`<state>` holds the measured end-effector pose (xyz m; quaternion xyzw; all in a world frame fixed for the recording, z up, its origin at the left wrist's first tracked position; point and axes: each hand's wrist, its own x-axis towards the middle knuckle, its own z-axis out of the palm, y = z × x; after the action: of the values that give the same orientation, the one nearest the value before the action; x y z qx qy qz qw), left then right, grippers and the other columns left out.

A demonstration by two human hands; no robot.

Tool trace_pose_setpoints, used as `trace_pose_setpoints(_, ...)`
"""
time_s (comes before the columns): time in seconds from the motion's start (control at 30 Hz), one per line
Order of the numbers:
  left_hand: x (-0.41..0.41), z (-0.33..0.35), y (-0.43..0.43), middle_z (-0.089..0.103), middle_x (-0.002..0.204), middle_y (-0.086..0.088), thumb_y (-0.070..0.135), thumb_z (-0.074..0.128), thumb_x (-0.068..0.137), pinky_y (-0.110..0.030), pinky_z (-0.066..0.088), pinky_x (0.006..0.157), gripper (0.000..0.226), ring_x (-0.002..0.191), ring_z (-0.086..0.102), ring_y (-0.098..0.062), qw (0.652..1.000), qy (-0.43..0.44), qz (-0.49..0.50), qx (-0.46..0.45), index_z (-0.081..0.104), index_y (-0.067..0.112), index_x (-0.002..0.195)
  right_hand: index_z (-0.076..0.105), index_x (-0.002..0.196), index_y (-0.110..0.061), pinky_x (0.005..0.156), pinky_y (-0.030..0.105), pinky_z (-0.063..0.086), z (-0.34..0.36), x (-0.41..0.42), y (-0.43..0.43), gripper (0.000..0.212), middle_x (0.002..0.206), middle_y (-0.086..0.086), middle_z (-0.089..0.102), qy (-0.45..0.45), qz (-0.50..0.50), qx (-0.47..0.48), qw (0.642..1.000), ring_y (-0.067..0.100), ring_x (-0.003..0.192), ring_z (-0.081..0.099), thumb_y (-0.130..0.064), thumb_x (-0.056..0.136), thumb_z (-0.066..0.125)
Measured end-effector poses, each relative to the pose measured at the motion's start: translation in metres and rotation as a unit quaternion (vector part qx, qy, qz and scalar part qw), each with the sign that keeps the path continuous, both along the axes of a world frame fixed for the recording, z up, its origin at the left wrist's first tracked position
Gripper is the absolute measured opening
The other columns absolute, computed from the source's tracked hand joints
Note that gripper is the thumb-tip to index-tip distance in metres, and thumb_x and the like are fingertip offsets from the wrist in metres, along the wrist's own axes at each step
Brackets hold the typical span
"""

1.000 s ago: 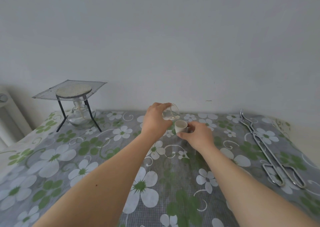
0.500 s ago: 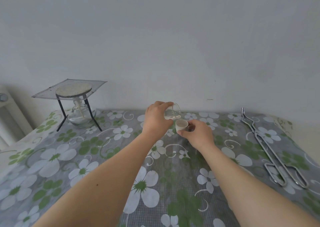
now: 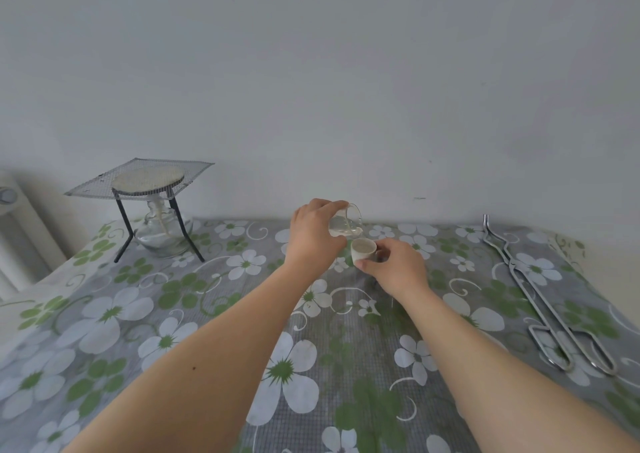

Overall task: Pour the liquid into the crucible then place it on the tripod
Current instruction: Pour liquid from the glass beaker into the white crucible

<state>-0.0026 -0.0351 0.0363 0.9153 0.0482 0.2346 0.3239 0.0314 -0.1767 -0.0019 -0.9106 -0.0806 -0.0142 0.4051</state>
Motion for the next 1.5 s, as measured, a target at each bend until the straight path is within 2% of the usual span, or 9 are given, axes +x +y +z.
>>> trace_pose_setpoints(0.53,-0.003,0.003,0.001,0.055,0.127,-0.002,0.007,0.064,0.077,-0.039,0.029,0.112,0.056,0.12,0.044,-0.024,1.0,-0.011,0.0,0.014,0.054,0.023,0.13,0.066,0.112,-0.023,0.08,0.034,0.049,0.0,-0.001,0.001,0.039,0.108,-0.003,0.069,0.004,-0.005,-0.008,1.0,0.019,0.099,0.063,-0.04,0.078,0.075)
trace_pose_setpoints(0.77,-0.003,0.002,-0.001,0.056,0.128,-0.003,0.007,0.065,0.075,-0.04,0.034,0.11,0.057,0.118,0.048,-0.024,1.0,0.006,0.001,-0.005,0.054,0.022,0.129,0.066,0.113,-0.022,0.08,0.034,0.048,0.003,-0.004,0.0,0.039,0.109,-0.002,0.068,0.007,-0.001,-0.005,1.0,0.02,0.1,0.062,-0.037,0.078,0.075)
trace_pose_setpoints(0.87,-0.003,-0.001,0.0,0.059,0.126,-0.002,0.01,0.066,0.075,-0.035,0.041,0.101,0.056,0.114,0.053,-0.02,0.998,0.03,0.008,-0.053,0.054,0.022,0.128,0.065,0.117,-0.023,0.079,0.031,0.046,0.005,-0.005,-0.001,0.042,0.112,-0.002,0.068,0.012,0.0,-0.005,1.0,0.02,0.102,0.062,-0.032,0.078,0.077)
trace_pose_setpoints(0.97,-0.004,-0.001,0.002,0.06,0.115,0.0,0.01,0.067,0.076,-0.021,0.041,0.073,0.05,0.098,0.053,-0.013,0.987,0.045,0.021,-0.154,0.055,0.018,0.124,0.064,0.12,-0.024,0.078,0.03,0.045,0.008,-0.005,-0.003,0.044,0.116,-0.002,0.067,0.018,0.002,-0.009,1.0,0.021,0.104,0.061,-0.021,0.078,0.075)
trace_pose_setpoints(1.03,-0.004,-0.002,0.006,0.057,0.106,0.001,0.012,0.069,0.076,-0.021,0.039,0.063,0.046,0.089,0.052,-0.014,0.975,0.052,0.036,-0.213,0.056,0.016,0.12,0.064,0.121,-0.025,0.079,0.03,0.047,0.009,-0.005,-0.005,0.046,0.117,-0.002,0.067,0.022,0.0,-0.011,1.0,0.02,0.105,0.061,-0.016,0.077,0.073)
trace_pose_setpoints(1.2,-0.004,-0.012,0.021,0.055,0.099,0.0,0.014,0.074,0.073,-0.029,0.042,0.069,0.042,0.085,0.053,-0.019,0.962,0.083,0.075,-0.248,0.057,0.013,0.111,0.063,0.124,-0.025,0.085,0.032,0.049,0.011,-0.003,-0.01,0.05,0.123,-0.003,0.065,0.021,-0.002,-0.017,1.0,0.019,0.111,0.06,-0.013,0.076,0.071)
trace_pose_setpoints(1.37,-0.005,-0.019,0.026,0.054,0.1,-0.002,0.014,0.075,0.075,-0.021,0.039,0.049,0.041,0.06,0.049,-0.009,0.958,0.09,0.096,-0.255,0.056,0.013,0.112,0.062,0.126,-0.024,0.087,0.037,0.054,0.011,-0.003,-0.011,0.05,0.126,0.0,0.063,0.025,-0.004,-0.003,1.0,0.021,0.105,0.064,-0.012,0.078,0.068)
trace_pose_setpoints(1.43,-0.006,-0.022,0.028,0.054,0.1,-0.002,0.015,0.075,0.076,-0.021,0.04,0.048,0.042,0.054,0.047,-0.007,0.958,0.095,0.101,-0.253,0.055,0.012,0.113,0.061,0.128,-0.023,0.086,0.032,0.052,0.011,-0.003,-0.013,0.048,0.127,0.0,0.063,0.024,-0.007,-0.005,1.0,0.021,0.102,0.065,-0.013,0.081,0.067)
trace_pose_setpoints(1.5,-0.005,-0.024,0.029,0.054,0.101,-0.003,0.014,0.076,0.076,-0.026,0.047,0.053,0.043,0.054,0.049,-0.01,0.955,0.099,0.098,-0.261,0.055,0.012,0.113,0.059,0.13,-0.023,0.083,0.026,0.045,0.012,-0.003,-0.016,0.047,0.128,0.0,0.062,0.022,-0.009,-0.013,1.0,0.019,0.107,0.062,-0.013,0.084,0.065)
